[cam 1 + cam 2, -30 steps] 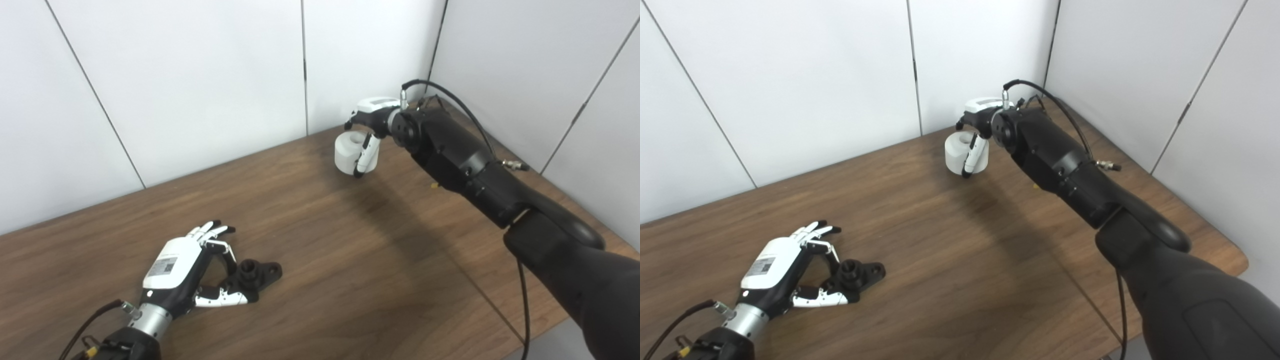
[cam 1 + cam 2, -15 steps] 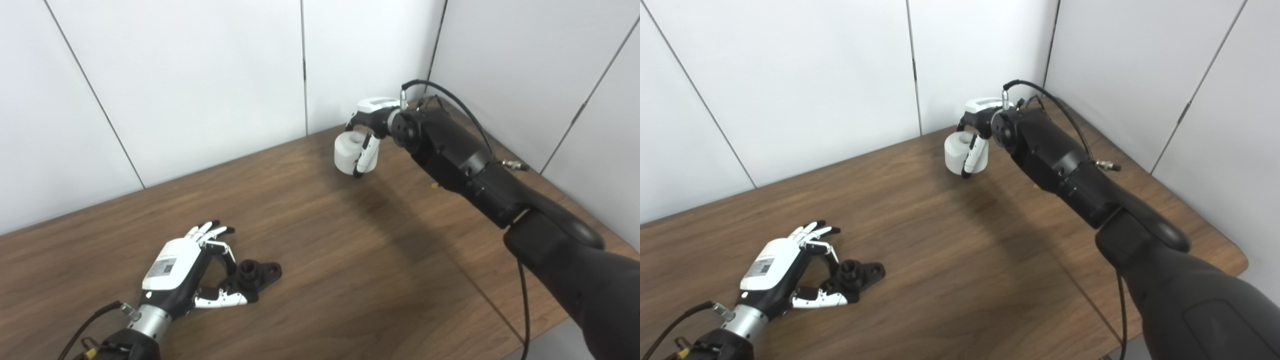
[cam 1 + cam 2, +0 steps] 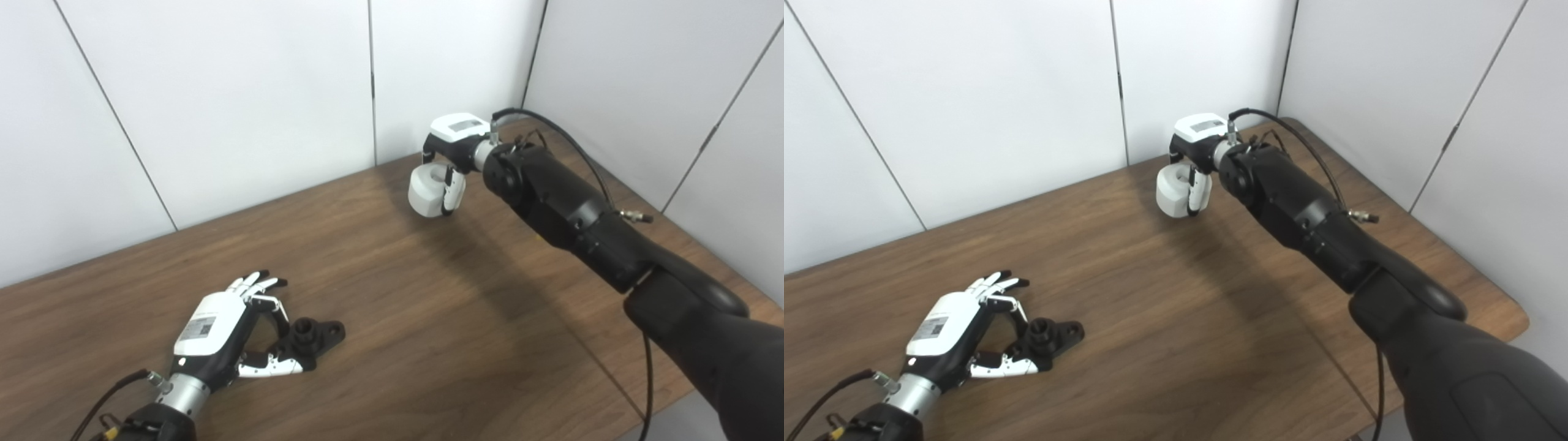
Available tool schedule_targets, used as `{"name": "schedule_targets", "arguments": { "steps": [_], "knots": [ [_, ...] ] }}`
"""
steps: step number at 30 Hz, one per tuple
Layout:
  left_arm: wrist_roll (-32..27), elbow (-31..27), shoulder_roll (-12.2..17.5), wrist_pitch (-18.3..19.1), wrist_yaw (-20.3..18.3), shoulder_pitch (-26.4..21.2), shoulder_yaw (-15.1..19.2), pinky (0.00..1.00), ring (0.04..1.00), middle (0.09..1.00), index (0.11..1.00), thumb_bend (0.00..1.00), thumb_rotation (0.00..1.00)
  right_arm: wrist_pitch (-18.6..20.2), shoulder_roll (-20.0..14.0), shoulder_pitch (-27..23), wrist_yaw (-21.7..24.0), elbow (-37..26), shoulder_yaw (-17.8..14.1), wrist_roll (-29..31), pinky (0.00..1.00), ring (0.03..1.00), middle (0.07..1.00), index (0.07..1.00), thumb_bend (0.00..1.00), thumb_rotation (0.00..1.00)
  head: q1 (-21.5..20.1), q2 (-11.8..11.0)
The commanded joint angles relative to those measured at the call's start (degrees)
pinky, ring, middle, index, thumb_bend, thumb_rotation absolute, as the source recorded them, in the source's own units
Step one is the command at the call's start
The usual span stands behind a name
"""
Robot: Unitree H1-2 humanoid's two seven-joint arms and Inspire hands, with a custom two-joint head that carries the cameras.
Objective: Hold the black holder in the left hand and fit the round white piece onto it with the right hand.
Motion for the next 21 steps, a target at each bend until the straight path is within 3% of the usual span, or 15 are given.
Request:
{"name": "schedule_targets", "arguments": {
  "steps": [1, 7, 12, 17, 21],
  "knots": [
    [3.98, 3.28, 3.06, 3.93, -4.08, 3.27, -1.45, 0.95, 0.944, 0.866, 0.483, 0.52, 0.06, -0.81, -1.49, -2.38, -3.08, -0.67, -1.55, -0.79, 0.80, 0.814, 0.744, 0.480, 0.53, 0.14, 0.00, 0.01],
    [4.29, 3.23, 2.88, 4.32, -4.48, 3.07, -1.73, 0.96, 0.949, 0.867, 0.483, 0.52, 0.06, -1.67, -1.27, -1.69, -6.14, -0.92, -2.01, -1.02, 0.79, 0.794, 0.730, 0.480, 0.53, 0.14, 0.38, 0.00],
    [4.38, 3.55, 2.46, 4.10, -4.15, 2.88, -1.98, 0.96, 0.944, 0.865, 0.483, 0.52, 0.06, -2.43, -1.38, -1.40, -6.44, -2.08, -2.47, -0.51, 0.78, 0.799, 0.737, 0.480, 0.53, 0.14, 4.69, 1.03],
    [5.57, 4.41, 1.42, 5.02, -3.88, 2.43, -2.84, 0.96, 0.943, 0.866, 0.483, 0.52, 0.06, -2.58, -2.01, -1.37, -0.78, -8.53, -2.83, 1.06, 0.73, 0.814, 0.748, 0.480, 0.53, 0.14, 8.94, 1.90],
    [5.29, 4.76, 0.45, 6.08, -4.60, 1.97, -3.09, 0.98, 0.959, 0.878, 0.483, 0.52, 0.06, -2.37, -2.10, -1.81, 3.69, -12.87, -2.92, 1.55, 0.77, 0.843, 0.757, 0.481, 0.53, 0.14, 12.16, 2.49]
  ]
}}
